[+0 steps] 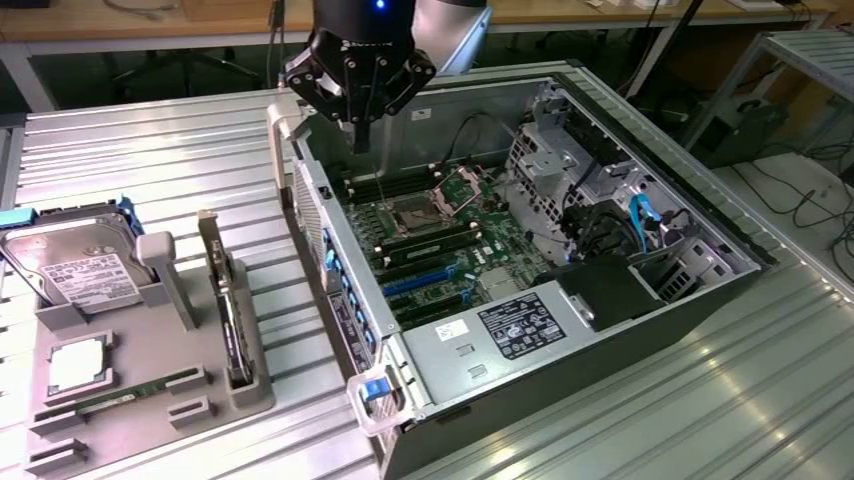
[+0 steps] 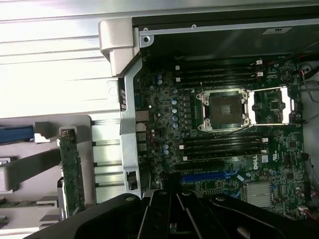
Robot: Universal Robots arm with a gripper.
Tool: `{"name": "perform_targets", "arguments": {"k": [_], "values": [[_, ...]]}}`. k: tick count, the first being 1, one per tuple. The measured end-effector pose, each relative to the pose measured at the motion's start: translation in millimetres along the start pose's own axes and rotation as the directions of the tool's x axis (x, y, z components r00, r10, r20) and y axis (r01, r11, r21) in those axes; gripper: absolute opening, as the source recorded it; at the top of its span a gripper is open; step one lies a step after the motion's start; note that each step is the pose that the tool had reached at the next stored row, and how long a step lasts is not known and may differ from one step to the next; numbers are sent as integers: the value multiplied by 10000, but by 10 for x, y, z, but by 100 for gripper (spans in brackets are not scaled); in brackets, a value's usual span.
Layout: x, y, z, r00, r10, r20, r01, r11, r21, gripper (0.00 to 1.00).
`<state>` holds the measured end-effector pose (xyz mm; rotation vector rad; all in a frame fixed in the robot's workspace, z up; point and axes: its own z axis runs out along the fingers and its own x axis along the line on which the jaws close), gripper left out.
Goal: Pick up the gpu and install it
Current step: 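Reach for the gpu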
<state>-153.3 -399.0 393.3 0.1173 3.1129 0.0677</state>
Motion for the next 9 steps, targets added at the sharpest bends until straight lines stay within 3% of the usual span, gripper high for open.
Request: {"name": "perform_targets", "arguments": {"k": [9], "values": [[75, -6, -2, 10000, 0, 0, 0, 10000, 0, 11]]}}
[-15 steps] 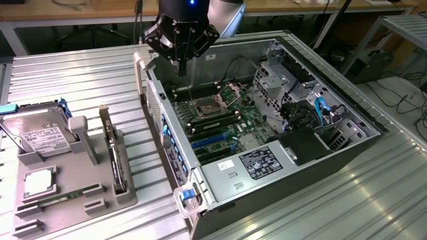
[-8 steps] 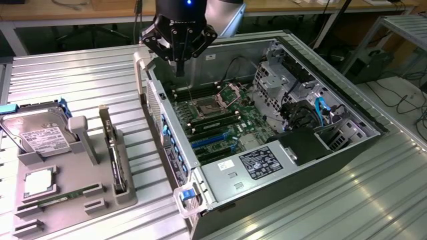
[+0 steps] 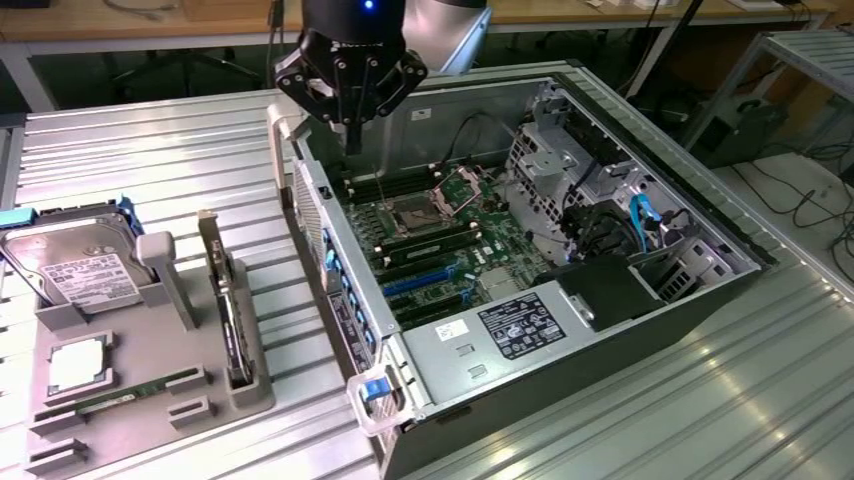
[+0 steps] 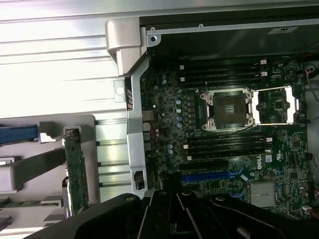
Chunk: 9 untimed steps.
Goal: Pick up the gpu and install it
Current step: 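Reach for the gpu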
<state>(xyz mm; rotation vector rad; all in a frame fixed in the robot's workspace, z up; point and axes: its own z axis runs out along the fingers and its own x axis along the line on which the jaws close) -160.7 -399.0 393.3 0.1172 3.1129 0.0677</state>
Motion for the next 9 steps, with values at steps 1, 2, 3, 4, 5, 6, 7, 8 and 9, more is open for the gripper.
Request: {"name": "perform_targets", "arguments": {"k": [1, 2, 3, 4, 5, 6, 7, 8, 9], "values": [[8, -1, 0, 10000, 0, 0, 0, 10000, 0, 11], [18, -2, -1, 10000, 0, 0, 0, 10000, 0, 11], [26, -3, -1, 10000, -1, 0, 1, 10000, 0, 11], [35, -3, -1, 10000, 0, 0, 0, 10000, 0, 11], [41, -4, -1, 10000, -1, 0, 1, 10000, 0, 11], [53, -5, -1, 10000, -1, 0, 1, 10000, 0, 11], [66, -6, -2, 10000, 0, 0, 0, 10000, 0, 11], [76, -7, -2, 10000, 0, -1, 0, 10000, 1, 11], [82, -8, -2, 10000, -1, 0, 1, 10000, 0, 11]]}}
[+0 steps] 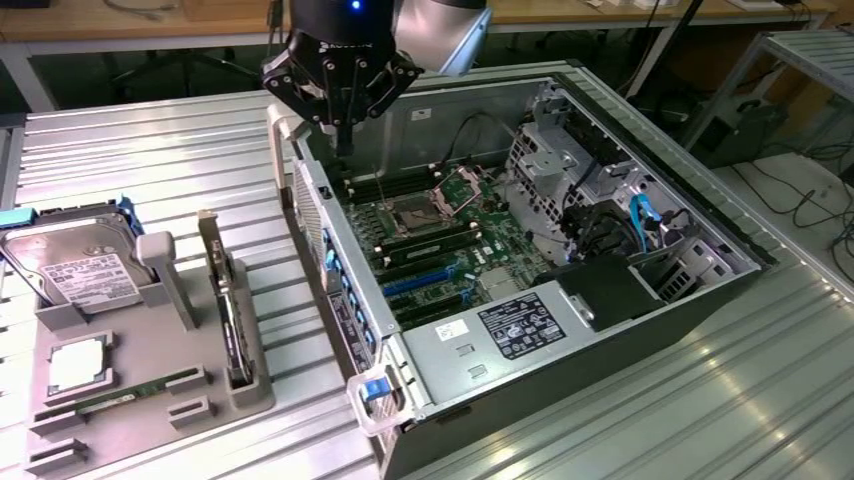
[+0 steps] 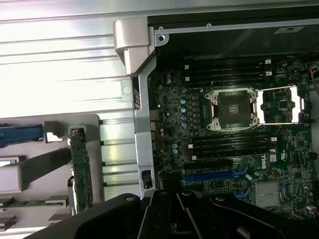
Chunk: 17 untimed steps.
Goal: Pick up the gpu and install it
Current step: 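Reach for the gpu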
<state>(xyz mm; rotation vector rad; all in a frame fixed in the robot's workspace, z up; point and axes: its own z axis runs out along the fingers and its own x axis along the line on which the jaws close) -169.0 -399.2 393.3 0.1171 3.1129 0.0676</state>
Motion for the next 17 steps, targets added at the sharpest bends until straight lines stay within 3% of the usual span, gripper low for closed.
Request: {"name": "perform_targets", "arguments": {"k": [17], "values": [[133, -18, -4, 10000, -1, 0, 1, 10000, -1, 11]]}}
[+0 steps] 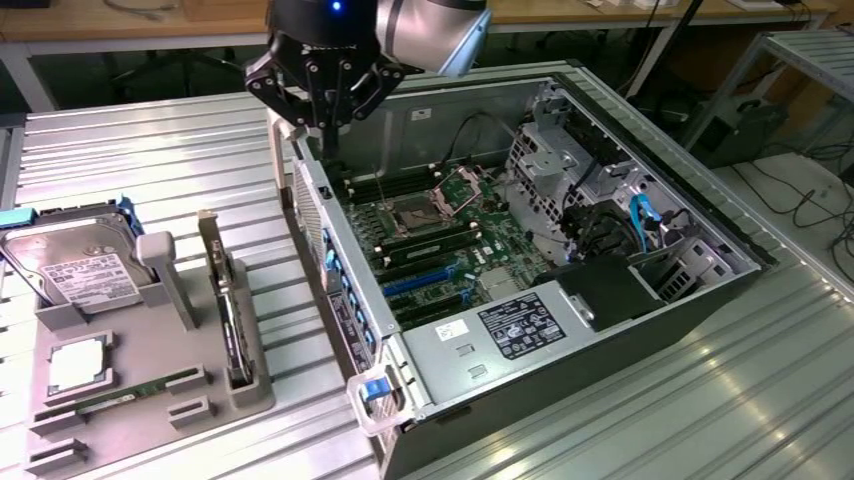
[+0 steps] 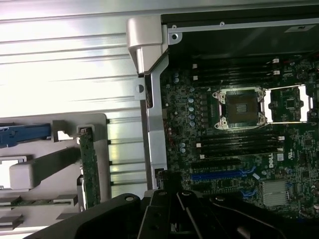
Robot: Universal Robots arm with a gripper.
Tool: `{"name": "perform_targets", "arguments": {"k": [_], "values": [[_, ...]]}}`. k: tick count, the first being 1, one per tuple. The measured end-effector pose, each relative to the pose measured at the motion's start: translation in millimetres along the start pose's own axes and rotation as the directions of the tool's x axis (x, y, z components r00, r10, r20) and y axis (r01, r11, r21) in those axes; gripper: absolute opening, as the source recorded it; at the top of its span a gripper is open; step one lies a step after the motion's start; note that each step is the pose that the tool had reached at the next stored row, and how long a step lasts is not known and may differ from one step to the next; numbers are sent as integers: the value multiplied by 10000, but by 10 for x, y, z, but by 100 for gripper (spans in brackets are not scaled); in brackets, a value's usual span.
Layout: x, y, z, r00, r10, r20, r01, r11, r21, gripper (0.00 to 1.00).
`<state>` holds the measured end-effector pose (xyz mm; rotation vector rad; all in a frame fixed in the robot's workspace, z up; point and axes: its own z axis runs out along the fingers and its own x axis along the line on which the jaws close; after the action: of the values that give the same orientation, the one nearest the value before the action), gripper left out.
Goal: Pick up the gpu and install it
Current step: 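Reach for the gpu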
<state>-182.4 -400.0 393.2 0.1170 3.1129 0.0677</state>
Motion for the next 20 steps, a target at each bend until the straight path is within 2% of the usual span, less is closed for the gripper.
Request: {"name": "perform_targets", "arguments": {"k": [20], "values": [[128, -23, -3, 10000, -4, -1, 4, 10000, 0, 11]]}}
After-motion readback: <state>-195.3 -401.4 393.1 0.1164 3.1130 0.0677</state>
